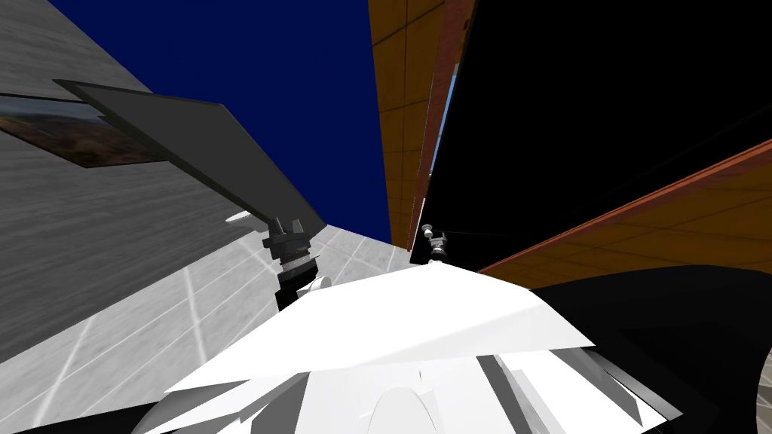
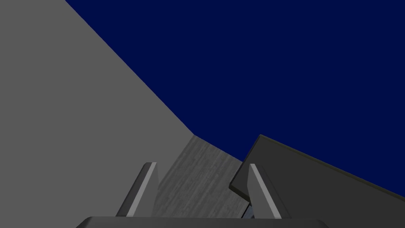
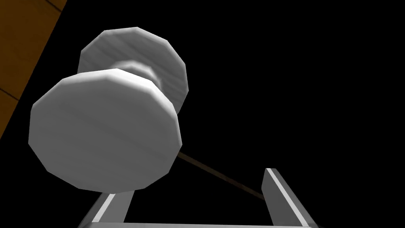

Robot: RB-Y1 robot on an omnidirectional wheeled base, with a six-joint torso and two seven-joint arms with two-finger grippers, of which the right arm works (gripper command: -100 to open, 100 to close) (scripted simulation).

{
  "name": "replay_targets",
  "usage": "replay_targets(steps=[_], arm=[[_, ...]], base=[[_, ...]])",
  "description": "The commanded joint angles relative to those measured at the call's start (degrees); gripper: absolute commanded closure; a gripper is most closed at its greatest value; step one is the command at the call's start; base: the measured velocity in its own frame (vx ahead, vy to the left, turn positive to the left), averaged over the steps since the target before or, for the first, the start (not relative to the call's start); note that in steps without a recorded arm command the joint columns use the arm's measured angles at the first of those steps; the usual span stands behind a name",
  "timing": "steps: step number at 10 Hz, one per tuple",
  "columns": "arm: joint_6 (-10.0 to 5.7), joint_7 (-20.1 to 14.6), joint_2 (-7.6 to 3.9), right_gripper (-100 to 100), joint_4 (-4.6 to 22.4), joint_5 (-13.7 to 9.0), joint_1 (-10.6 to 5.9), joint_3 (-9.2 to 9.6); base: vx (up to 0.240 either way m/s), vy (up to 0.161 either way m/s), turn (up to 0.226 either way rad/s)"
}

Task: Pull the door open

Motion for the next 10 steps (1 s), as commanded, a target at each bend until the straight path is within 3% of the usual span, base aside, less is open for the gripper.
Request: replay_targets(steps=[1,4,8,9,10], arm=[[-0.72,-2.9,1.25,-100,-0.8,-1.0,-0.65,1.84],[-0.93,-5.9,1.51,-100,-1.2,-2.4,-0.51,2.29],[-0.93,-5.9,1.51,-100,-1.0,-2.4,-0.51,2.29],[-0.93,-5.9,1.51,-100,0.8,-2.4,-0.51,2.29],[-0.93,-5.9,1.51,-100,-0.5,-2.4,-0.51,2.29]], base=[[-0.053,-0.014,0.098],[-0.050,-0.014,0.047],[-0.006,0.004,0.002],[0.005,0.011,0.007],[0.005,0.009,-0.003]])
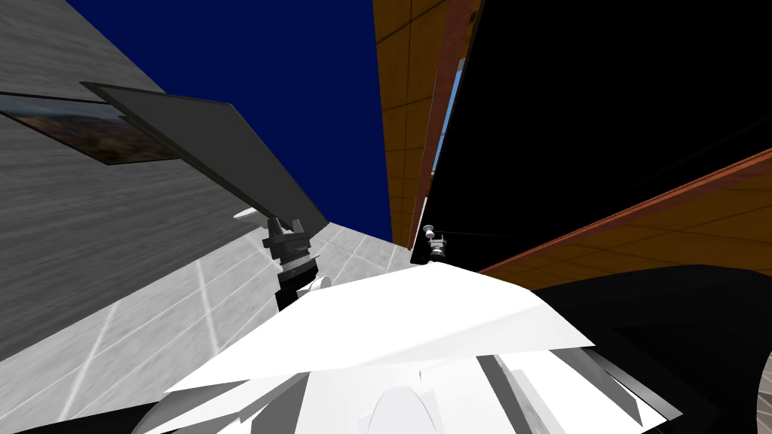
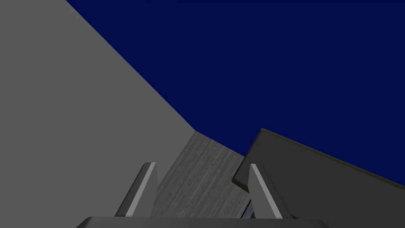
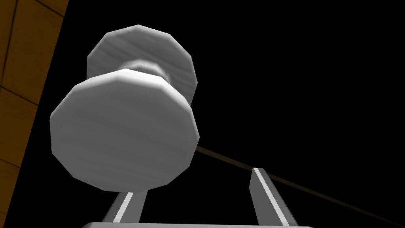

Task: Pull the door open

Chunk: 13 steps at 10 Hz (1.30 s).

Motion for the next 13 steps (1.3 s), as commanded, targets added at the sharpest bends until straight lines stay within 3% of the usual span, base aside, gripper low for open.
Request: replay_targets(steps=[1,2,3,13], arm=[[-0.96,-1.0,0.56,-100,0.0,0.7,-1.73,1.32],[-0.96,-1.0,0.56,-100,0.0,0.7,-1.73,1.32],[-0.72,-2.3,0.63,-100,-0.7,-0.1,-0.43,1.45],[-0.95,-13.4,1.37,-100,-3.8,-4.3,0.90,5.02]], base=[[0.005,0.011,0.023],[0.019,0.020,0.108],[-0.048,0.021,0.118],[-0.111,-0.008,0.065]])
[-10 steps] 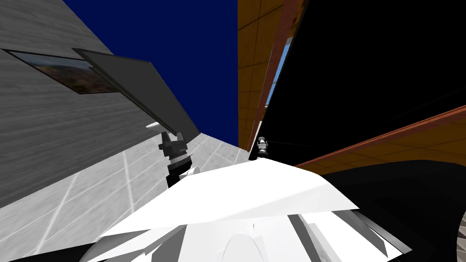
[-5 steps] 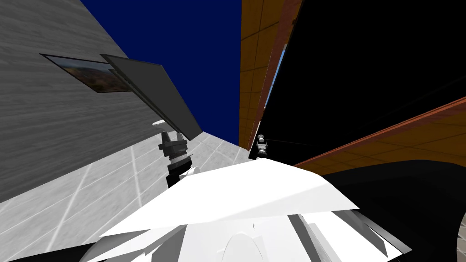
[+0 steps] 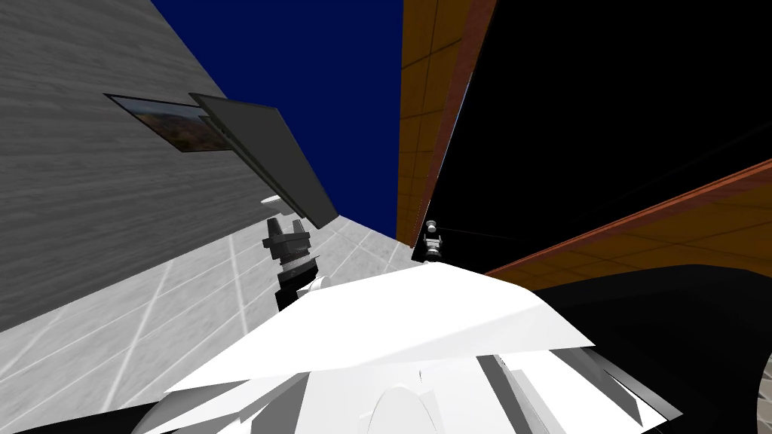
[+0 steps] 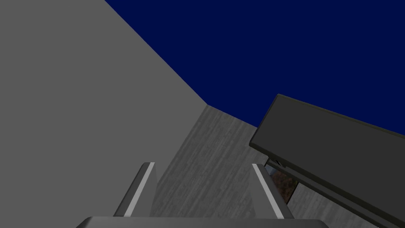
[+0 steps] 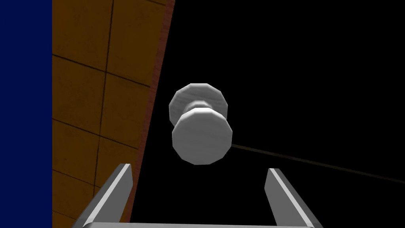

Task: Pull the door open

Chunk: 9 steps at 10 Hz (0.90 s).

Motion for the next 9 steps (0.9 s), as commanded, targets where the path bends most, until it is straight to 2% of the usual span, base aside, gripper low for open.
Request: replay_targets(steps=[1,8,9], arm=[[0.05,-1.9,0.12,-100,-0.7,-0.7,0.34,0.57],[-0.10,-9.1,0.60,-100,-2.7,-3.4,1.20,2.88],[-0.09,-8.4,0.55,-100,-2.4,-3.2,1.03,2.66]], base=[[-0.103,-0.009,0.075],[-0.103,-0.010,0.057],[-0.048,-0.007,0.009]])
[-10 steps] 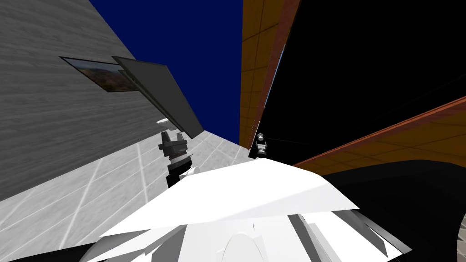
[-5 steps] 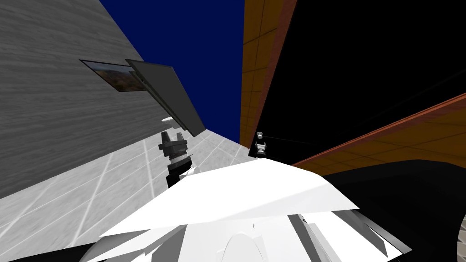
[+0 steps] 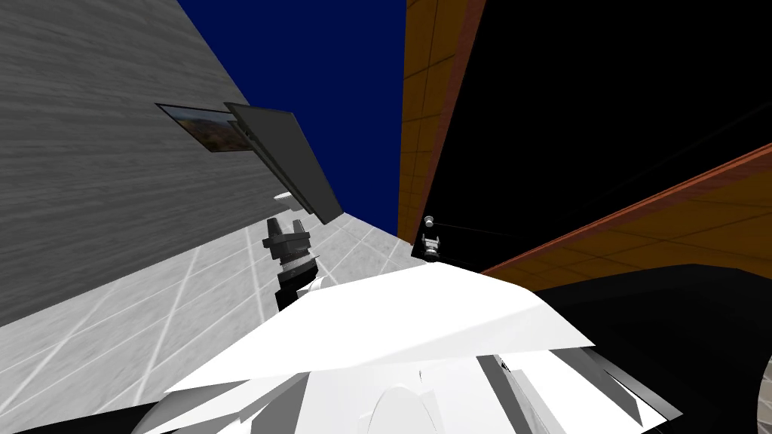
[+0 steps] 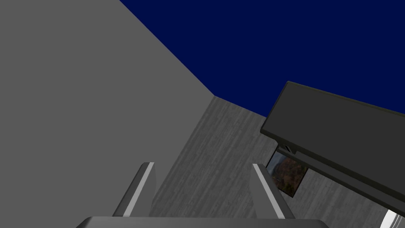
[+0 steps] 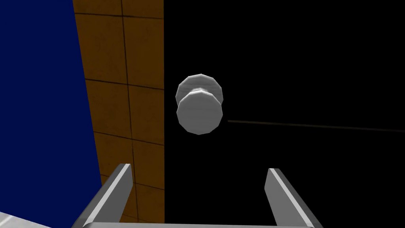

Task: Pull the door open

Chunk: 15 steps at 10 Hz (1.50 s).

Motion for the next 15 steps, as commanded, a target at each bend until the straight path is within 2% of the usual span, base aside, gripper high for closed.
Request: replay_targets(steps=[1,2,5,7,8,9,10,11,12,15], arm=[[-0.17,-1.7,-1.40,-100,0.5,0.0,0.54,-0.05],[-0.23,-2.4,-1.92,-100,0.7,0.0,0.74,-0.07],[-0.70,-7.3,-5.82,-100,2.1,-0.1,2.26,-0.21],[-0.86,-8.9,-7.13,-100,2.5,-0.2,2.76,-0.26],[-1.00,-10.4,-8.31,-100,3.0,-0.2,3.22,-0.30],[-1.00,-10.4,-8.31,-100,3.0,-0.2,3.22,-0.30],[-1.19,-12.3,-9.86,-100,3.5,-0.2,3.82,-0.36],[-1.59,-11.7,-9.02,-100,4.4,-0.1,2.98,-0.15],[-1.59,-11.7,-9.02,100,4.4,-0.1,2.98,-0.15],[-1.59,-11.7,-9.02,100,4.4,-0.1,2.98,-0.15]], base=[[0.111,0.004,0.039],[0.175,0.007,0.045],[0.202,-0.023,0.059],[0.149,0.010,0.029],[0.142,-0.002,0.048],[0.092,-0.010,0.021],[0.139,-0.020,0.045],[0.076,-0.013,0.013],[-0.017,0.001,-0.015],[-0.019,0.003,0.005]])
